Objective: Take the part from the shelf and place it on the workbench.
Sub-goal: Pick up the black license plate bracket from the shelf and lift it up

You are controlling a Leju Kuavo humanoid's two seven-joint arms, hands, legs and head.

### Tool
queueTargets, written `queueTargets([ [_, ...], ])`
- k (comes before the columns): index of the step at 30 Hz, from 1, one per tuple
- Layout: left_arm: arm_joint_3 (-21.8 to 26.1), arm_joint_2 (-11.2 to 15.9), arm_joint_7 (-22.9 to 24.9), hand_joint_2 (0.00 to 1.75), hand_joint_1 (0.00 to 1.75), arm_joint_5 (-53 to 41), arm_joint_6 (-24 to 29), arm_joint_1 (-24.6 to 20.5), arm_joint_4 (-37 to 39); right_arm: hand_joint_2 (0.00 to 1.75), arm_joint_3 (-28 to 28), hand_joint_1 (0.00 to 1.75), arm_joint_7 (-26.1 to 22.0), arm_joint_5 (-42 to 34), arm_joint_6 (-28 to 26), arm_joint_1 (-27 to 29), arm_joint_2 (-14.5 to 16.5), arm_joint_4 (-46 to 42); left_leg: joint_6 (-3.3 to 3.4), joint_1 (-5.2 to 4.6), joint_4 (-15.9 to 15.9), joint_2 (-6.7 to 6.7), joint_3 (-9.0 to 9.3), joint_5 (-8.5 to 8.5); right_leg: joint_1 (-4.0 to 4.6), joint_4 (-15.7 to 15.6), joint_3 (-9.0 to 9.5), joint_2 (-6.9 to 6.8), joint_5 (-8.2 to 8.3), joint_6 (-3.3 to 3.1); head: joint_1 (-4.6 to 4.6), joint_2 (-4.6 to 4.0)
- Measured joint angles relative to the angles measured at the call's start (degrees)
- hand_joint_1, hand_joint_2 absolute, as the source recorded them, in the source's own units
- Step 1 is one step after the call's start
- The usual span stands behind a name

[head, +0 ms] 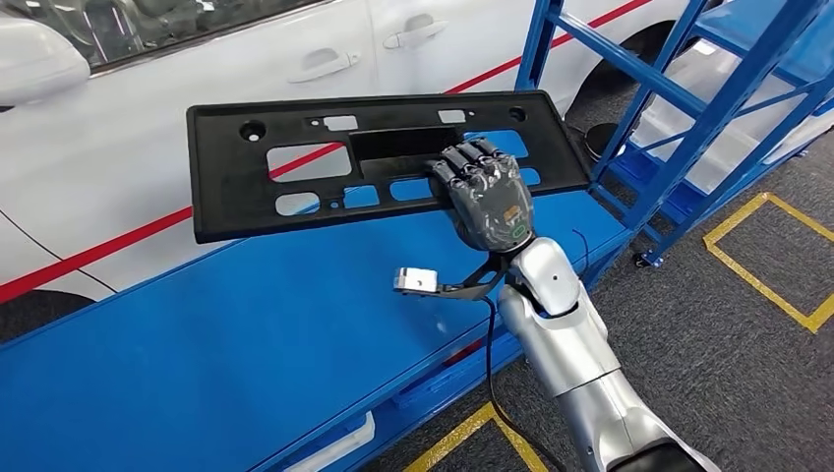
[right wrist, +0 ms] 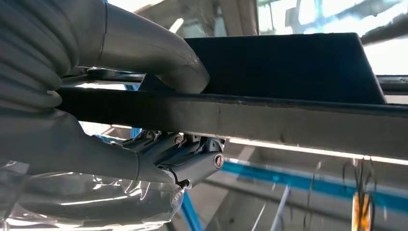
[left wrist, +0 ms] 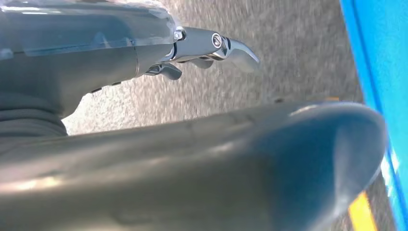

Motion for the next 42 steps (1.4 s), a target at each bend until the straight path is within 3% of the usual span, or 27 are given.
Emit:
queueTargets([
  [3, 0.7, 0.0, -0.1, 0.00, 0.00, 0.0, 0.2, 0.0, 0.0, 1.75, -4.3, 1.75, -4.8, -3.0, 0.0, 0.8, 1.1, -1.6, 0.46, 0.07, -0.2, 0.02, 0.09, 0.07, -0.40, 9.8, -4.68, 0.00, -4.85, 0.70, 0.05, -0.01],
  [4, 0.9, 0.0, -0.1, 0.00, 0.00, 0.0, 0.3, 0.1, 0.0, 1.75, -5.6, 1.75, -6.2, -4.1, 0.0, 1.2, 1.6, -1.8, 0.49, 0.07, -0.2, 0.01, 0.11, 0.05, -0.57, 12.8, -6.20, -0.01, -5.73, 0.84, 0.06, -0.01],
  [5, 1.1, -0.1, -0.1, 0.00, 0.00, 0.0, 0.3, 0.1, 0.0, 1.75, -6.9, 1.75, -7.4, -5.3, 0.0, 1.6, 2.0, -2.0, 0.49, 0.07, -0.2, -0.01, 0.12, 0.03, -0.73, 14.0, -6.93, -0.03, -5.61, 0.93, 0.07, -0.01],
  [6, 1.3, -0.1, -0.1, 0.00, 0.00, 0.0, 0.3, 0.1, 0.0, 1.75, -8.0, 1.75, -8.3, -6.9, 0.0, 2.0, 2.5, -2.2, 0.47, 0.08, -0.2, -0.05, 0.16, 0.01, -0.89, 12.9, -6.51, -0.04, -4.40, 0.96, 0.07, 0.00],
  [9, 1.7, -0.3, -0.3, 0.00, 0.00, 0.0, 0.3, 0.1, 0.0, 1.75, -9.9, 1.75, -9.8, -16.5, 0.2, 2.2, 3.4, -2.6, 0.06, 0.00, -0.1, -0.14, 0.32, -0.16, -0.98, 1.9, -1.20, -0.08, 0.81, 0.67, 0.05, 0.00],
  [11, 2.1, -0.3, -0.5, 0.00, 0.00, 0.0, 0.3, 0.1, 0.0, 1.75, -9.3, 1.75, -9.3, -26.3, 1.4, 2.3, 3.3, -2.8, -0.54, -0.15, -0.1, -0.13, 0.31, -0.23, -0.66, -1.8, 0.52, -0.02, 1.60, 0.36, 0.02, 0.00],
  [14, 2.8, -0.4, -0.8, 0.00, 0.00, 0.0, 0.3, 0.2, 0.0, 1.75, -7.1, 1.75, -8.0, -41.0, 6.0, 3.1, 2.6, -4.4, -1.57, -0.15, -0.1, -0.07, 0.30, -0.55, -0.65, -2.3, 0.66, 0.12, 1.82, -0.48, 0.00, 0.00],
  [16, 3.3, -0.4, -1.0, 0.00, 0.00, 0.0, 0.3, 0.2, 0.0, 1.75, -5.6, 1.75, -7.9, -48.2, 9.8, 3.5, 2.2, -5.9, -1.96, -0.09, 3.3, 0.01, -1.15, -2.80, -0.90, -2.8, 0.84, 0.11, 2.08, -1.24, -0.05, 0.00],
  [18, 3.6, -0.4, -1.1, 0.00, 0.00, 0.0, 0.3, 0.2, 0.0, 1.75, -4.4, 1.75, -8.0, -53.4, 13.8, 3.9, 1.8, -7.3, -2.11, -0.05, 10.7, 0.06, -4.56, -6.44, -0.75, -2.8, 0.89, 0.06, 2.04, -1.68, -0.09, 0.00],
  [20, 3.9, -0.5, -1.2, 0.00, 0.00, 0.0, 0.4, 0.3, 0.0, 1.75, -3.8, 1.75, -8.1, -57.9, 17.3, 4.7, 1.3, -8.4, -2.21, -0.05, 15.9, 0.07, -7.15, -7.72, -0.52, -2.6, 0.91, -0.01, 1.90, -1.84, -0.08, 0.00],
  [21, 4.1, -0.5, -1.2, 0.00, 0.00, 0.0, 0.4, 0.3, 0.0, 1.75, -3.5, 1.75, -8.1, -59.6, 18.6, 5.0, 1.1, -8.9, -2.19, -0.04, 15.3, 0.08, -7.00, -6.73, -0.44, -2.5, 0.92, -0.02, 1.81, -1.87, -0.08, 0.00],
  [22, 4.2, -0.5, -1.2, 0.00, 0.00, 0.0, 0.5, 0.4, 0.0, 1.75, -3.3, 1.75, -8.0, -61.0, 19.7, 5.2, 1.0, -9.4, -2.09, -0.04, 12.7, 0.09, -5.80, -4.88, -0.40, -2.4, 0.94, 0.00, 1.70, -1.84, -0.08, 0.00],
  [23, 4.3, -0.5, -1.2, 0.00, 0.00, 0.0, 0.5, 0.4, 0.0, 1.75, -3.2, 1.75, -8.0, -62.0, 20.6, 5.3, 0.8, -9.9, -1.91, -0.05, 8.7, 0.10, -3.93, -2.79, -0.39, -2.2, 0.96, 0.02, 1.55, -1.75, -0.08, 0.00],
  [25, 4.5, -0.5, -1.2, 0.00, 0.00, 0.0, 0.6, 0.3, 0.0, 1.75, -3.0, 1.75, -7.8, -63.9, 22.4, 5.3, 0.6, -10.8, -1.43, -0.26, 2.1, 0.10, -0.79, -0.54, -0.21, -1.8, 0.82, 0.06, 1.31, -1.37, -0.06, 0.00],
  [27, 4.6, -0.5, -1.1, 0.00, 0.00, 0.0, 0.7, 0.2, 0.0, 1.75, -3.0, 1.75, -7.5, -66.0, 24.6, 5.5, 0.4, -11.5, -1.00, -0.55, 0.3, 0.04, 0.00, -0.49, -0.16, -1.7, 0.63, 0.06, 1.31, -0.89, -0.03, 0.00],
  [30, 4.8, -0.6, -1.1, 0.00, 0.00, 0.0, 0.9, 0.3, 0.0, 1.75, -2.8, 1.75, -7.3, -68.3, 27.4, 6.0, 0.1, -12.7, -0.12, -0.23, -0.4, 0.05, 0.26, 0.00, -0.28, -1.0, 0.40, 0.06, 0.68, -0.01, 0.02, 0.00],
  [31, 4.9, -0.7, -1.1, 0.00, 0.00, 0.0, 1.0, 0.2, 0.0, 1.75, -2.8, 1.75, -7.3, -68.9, 28.1, 6.1, 0.0, -13.2, 0.18, -0.06, -0.7, 0.08, 0.40, 0.17, -0.35, 0.8, -0.37, 0.06, -0.49, 0.27, 0.04, 0.00],
  [33, 5.1, -0.7, -1.2, 0.00, 0.00, 0.0, 1.0, 0.2, 0.0, 1.75, -2.7, 1.75, -7.3, -70.1, 29.3, 6.6, -0.2, -13.9, 0.47, -0.02, -0.8, 0.11, 0.48, 0.27, -0.64, 7.3, -3.47, 0.04, -3.92, 0.70, 0.09, 0.00],
  [35, 5.1, -0.7, -1.6, 0.87, 0.00, 0.0, 0.9, 0.2, 0.0, 1.75, -2.7, 1.75, -7.3, -71.0, 30.2, 7.6, -0.7, -14.4, 0.50, -0.01, -0.8, 0.06, 0.48, 0.24, -0.95, 13.2, -6.45, 0.03, -5.80, 1.06, 0.09, 0.00],
  [36, 5.2, -0.8, -1.8, 1.31, 0.00, 0.0, 0.9, 0.3, 0.0, 1.75, -2.6, 1.75, -7.4, -71.3, 30.6, 8.1, -0.9, -14.7, 0.47, 0.01, -0.7, 0.02, 0.49, 0.21, -1.11, 13.6, -6.75, 0.02, -5.27, 1.17, 0.10, 0.00],
  [37, 5.2, -0.9, -2.0, 1.75, 0.00, 0.0, 1.0, 0.3, 0.0, 1.75, -2.6, 1.75, -7.5, -71.5, 30.9, 8.6, -1.1, -15.1, 0.37, 0.03, -0.7, -0.01, 0.51, 0.15, -1.27, 11.6, -5.84, -0.01, -3.70, 1.22, 0.10, 0.00],
  [38, 5.2, -1.0, -2.3, 1.75, 0.00, 0.0, 1.0, 0.3, 0.0, 1.75, -2.5, 1.75, -7.7, -71.8, 31.3, 9.0, -1.2, -15.5, 0.22, 0.06, -0.6, -0.04, 0.54, 0.05, -1.42, 7.7, -3.95, -0.04, -1.59, 1.24, 0.10, 0.00],
  [40, 5.3, -1.2, -2.6, 1.75, 0.00, 0.0, 1.2, 0.2, 0.0, 1.75, -2.3, 1.75, -8.1, -73.0, 32.5, 9.6, -1.5, -16.4, -0.33, -0.07, -0.3, -0.06, 0.51, -0.19, -1.37, 0.5, -0.42, -0.05, 1.05, 1.06, 0.08, 0.00],
  [42, 5.6, -1.3, -2.7, 1.75, 0.00, 0.0, 1.4, 0.2, 0.0, 1.75, -1.9, 1.75, -8.2, -75.0, 34.3, 10.5, -1.9, -17.2, -1.01, -0.20, -0.3, -0.06, 0.49, -0.29, -1.03, -1.6, 0.52, 0.05, 1.26, 0.59, 0.05, 0.00],
])
